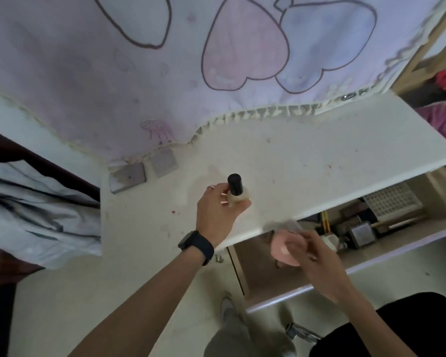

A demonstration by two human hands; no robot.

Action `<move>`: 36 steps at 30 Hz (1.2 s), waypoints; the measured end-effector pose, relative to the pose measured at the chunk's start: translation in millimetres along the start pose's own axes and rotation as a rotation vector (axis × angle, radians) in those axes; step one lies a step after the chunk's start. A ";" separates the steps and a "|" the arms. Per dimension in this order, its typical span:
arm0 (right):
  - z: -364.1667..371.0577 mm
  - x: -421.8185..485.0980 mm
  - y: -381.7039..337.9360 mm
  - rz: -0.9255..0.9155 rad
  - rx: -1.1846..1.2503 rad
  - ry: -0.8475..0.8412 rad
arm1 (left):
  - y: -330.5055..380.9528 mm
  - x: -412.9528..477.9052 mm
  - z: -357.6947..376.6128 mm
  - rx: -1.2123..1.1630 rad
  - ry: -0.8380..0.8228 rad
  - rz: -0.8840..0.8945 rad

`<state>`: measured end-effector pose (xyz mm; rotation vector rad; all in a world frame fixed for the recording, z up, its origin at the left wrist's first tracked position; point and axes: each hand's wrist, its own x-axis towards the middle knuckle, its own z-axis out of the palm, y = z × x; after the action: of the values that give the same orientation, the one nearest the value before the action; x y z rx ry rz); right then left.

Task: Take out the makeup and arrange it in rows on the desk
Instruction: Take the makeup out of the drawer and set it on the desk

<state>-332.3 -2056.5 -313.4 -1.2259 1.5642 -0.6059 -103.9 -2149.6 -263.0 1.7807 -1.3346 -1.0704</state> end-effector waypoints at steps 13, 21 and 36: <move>22.6 135.5 -81.8 0.010 0.218 0.124 | 3.6 179.3 -6.7 -0.009 0.082 0.025; 36.0 140.3 -76.3 0.045 0.127 0.101 | 2.3 227.3 -4.3 -0.028 0.114 0.081; 40.7 119.2 -87.3 -0.061 0.200 0.070 | -8.6 109.8 -27.6 -0.131 -0.451 -0.178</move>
<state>-256.0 -2188.9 -302.5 -1.1140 1.4887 -0.8322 -59.7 -2252.4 -282.3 1.6415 -1.3356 -1.6944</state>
